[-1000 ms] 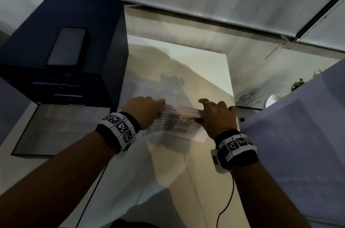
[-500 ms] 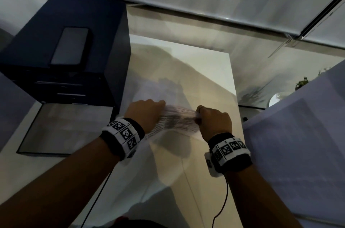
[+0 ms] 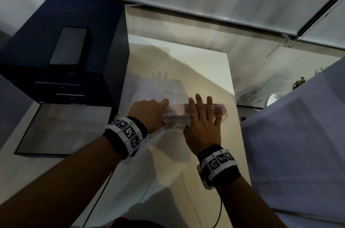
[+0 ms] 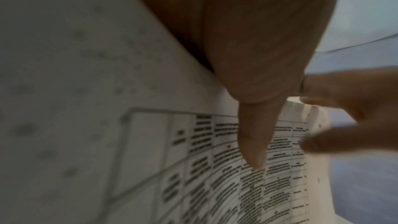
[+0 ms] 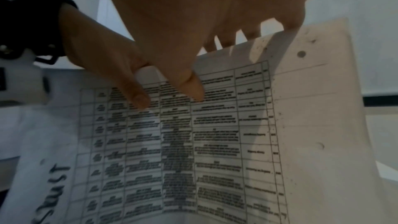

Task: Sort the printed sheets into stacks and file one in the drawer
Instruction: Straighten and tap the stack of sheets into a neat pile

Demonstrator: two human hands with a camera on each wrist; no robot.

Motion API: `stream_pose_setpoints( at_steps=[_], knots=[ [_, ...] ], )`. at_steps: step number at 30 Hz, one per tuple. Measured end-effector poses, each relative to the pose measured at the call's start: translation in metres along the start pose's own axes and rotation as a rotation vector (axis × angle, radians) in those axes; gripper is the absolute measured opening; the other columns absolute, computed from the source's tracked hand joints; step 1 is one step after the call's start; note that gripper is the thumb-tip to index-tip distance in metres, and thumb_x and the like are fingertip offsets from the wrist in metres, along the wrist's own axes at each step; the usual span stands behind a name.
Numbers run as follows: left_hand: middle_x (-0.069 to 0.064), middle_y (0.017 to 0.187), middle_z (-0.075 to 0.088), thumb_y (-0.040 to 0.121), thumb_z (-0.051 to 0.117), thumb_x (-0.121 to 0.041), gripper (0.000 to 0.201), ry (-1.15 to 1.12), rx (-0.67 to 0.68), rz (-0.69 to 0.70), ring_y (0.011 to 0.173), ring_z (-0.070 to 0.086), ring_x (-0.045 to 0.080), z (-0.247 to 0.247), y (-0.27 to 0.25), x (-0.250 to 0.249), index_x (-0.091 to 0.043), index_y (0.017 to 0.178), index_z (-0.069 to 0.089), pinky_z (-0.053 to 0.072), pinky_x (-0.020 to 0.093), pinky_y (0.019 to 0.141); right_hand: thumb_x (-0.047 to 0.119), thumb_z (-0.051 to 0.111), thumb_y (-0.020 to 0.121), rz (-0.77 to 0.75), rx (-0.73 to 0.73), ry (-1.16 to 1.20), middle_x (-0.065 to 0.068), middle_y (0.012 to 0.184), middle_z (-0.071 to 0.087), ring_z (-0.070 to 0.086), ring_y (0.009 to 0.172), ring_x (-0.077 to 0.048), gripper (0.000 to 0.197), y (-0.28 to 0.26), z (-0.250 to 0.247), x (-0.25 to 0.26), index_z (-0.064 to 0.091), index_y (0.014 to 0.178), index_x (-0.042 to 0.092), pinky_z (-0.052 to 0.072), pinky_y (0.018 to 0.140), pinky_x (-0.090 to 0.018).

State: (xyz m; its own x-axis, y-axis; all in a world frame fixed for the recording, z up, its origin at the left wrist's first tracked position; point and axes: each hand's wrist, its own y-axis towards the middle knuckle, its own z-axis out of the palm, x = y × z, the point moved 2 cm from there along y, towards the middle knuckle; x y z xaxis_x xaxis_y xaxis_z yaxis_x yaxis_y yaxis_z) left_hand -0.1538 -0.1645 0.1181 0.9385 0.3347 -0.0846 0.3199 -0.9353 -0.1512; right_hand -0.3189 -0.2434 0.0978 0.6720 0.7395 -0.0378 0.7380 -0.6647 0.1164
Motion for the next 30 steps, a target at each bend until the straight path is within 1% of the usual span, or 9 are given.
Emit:
stream_pose_setpoints(
  at_steps=[11,15,17,21,24,25,27,28,30],
  knots=[
    [0.002,0.091,0.061,0.088,0.051,-0.046,0.036,-0.029,-0.065,0.040,0.067,0.053,0.025,0.002,0.013,-0.027,-0.024,0.114,0.043,0.042,0.031,0.060,0.028,0.049,0.084,0.228,0.018,0.037,-0.008,0.162,-0.009,-0.013,0.148,-0.033,0.084,0.000,0.005,-0.037,0.004,0.154,0.017,0.001,0.115,-0.064],
    [-0.002,0.080,0.047,0.086,0.059,-0.036,0.029,-0.041,-0.080,0.090,0.068,0.054,0.025,0.001,0.020,-0.037,-0.024,0.110,0.046,0.043,0.032,0.060,0.041,0.037,0.083,0.258,0.051,0.124,-0.006,0.160,-0.021,-0.023,0.145,-0.033,0.086,0.003,0.000,-0.036,-0.010,0.152,0.020,-0.002,0.115,-0.064],
    [-0.003,0.079,0.045,0.086,0.059,-0.032,0.024,-0.095,-0.081,0.081,0.073,0.059,0.026,-0.003,0.020,-0.031,-0.025,0.106,0.048,0.042,0.031,0.062,0.039,0.050,0.080,0.409,-0.045,0.270,-0.006,0.159,-0.025,-0.024,0.145,-0.033,0.100,0.002,0.003,-0.044,-0.018,0.151,0.019,-0.008,0.117,-0.055],
    [-0.001,0.080,0.058,0.088,0.059,-0.026,0.007,-0.407,-0.158,-0.007,0.073,0.058,0.026,-0.006,0.020,0.009,-0.021,0.090,0.054,0.048,0.035,0.064,0.029,0.079,0.073,0.733,-0.238,0.778,-0.019,0.160,-0.002,0.000,0.149,-0.033,0.119,-0.009,0.030,-0.076,-0.005,0.151,0.000,0.000,0.122,-0.039],
    [-0.001,0.080,0.066,0.087,0.071,-0.021,0.009,-0.839,-0.120,-0.084,0.074,0.063,0.020,0.002,0.016,0.039,-0.020,0.086,0.062,0.051,0.033,0.065,0.048,0.082,0.065,0.760,-0.123,1.135,-0.008,0.158,0.019,0.024,0.144,-0.022,0.126,-0.011,0.043,-0.078,0.002,0.153,0.007,0.022,0.120,-0.040],
    [-0.001,0.084,0.068,0.087,0.072,-0.017,0.009,-1.024,-0.090,-0.087,0.078,0.065,0.018,0.004,0.012,0.043,-0.021,0.090,0.064,0.052,0.032,0.068,0.046,0.083,0.066,0.746,-0.051,1.263,-0.003,0.153,0.029,0.034,0.139,-0.020,0.121,-0.008,0.040,-0.073,0.007,0.153,0.010,0.034,0.114,-0.040],
    [0.006,0.101,0.073,0.085,0.071,-0.012,0.019,-1.350,-0.042,-0.077,0.095,0.070,0.024,0.008,0.003,0.045,-0.015,0.104,0.067,0.057,0.032,0.082,0.022,0.082,0.075,0.660,0.036,1.519,-0.002,0.139,0.051,0.056,0.122,-0.019,0.092,-0.002,0.032,-0.062,0.028,0.148,0.008,0.054,0.090,-0.030],
    [0.009,0.107,0.073,0.083,0.071,-0.015,0.027,-1.461,-0.034,-0.063,0.101,0.069,0.025,0.011,-0.001,0.046,-0.013,0.110,0.067,0.057,0.034,0.086,0.013,0.079,0.077,0.582,0.042,1.580,-0.003,0.129,0.061,0.063,0.114,-0.019,0.075,0.002,0.025,-0.057,0.041,0.141,0.009,0.056,0.083,-0.026],
    [0.006,0.111,0.073,0.078,0.074,-0.026,0.038,-1.601,-0.063,-0.034,0.105,0.069,0.020,0.015,-0.007,0.046,-0.015,0.113,0.065,0.057,0.030,0.088,0.011,0.075,0.078,0.468,0.024,1.583,-0.001,0.116,0.070,0.068,0.105,-0.017,0.051,0.010,0.010,-0.048,0.058,0.125,0.016,0.057,0.083,-0.029]
  ],
)
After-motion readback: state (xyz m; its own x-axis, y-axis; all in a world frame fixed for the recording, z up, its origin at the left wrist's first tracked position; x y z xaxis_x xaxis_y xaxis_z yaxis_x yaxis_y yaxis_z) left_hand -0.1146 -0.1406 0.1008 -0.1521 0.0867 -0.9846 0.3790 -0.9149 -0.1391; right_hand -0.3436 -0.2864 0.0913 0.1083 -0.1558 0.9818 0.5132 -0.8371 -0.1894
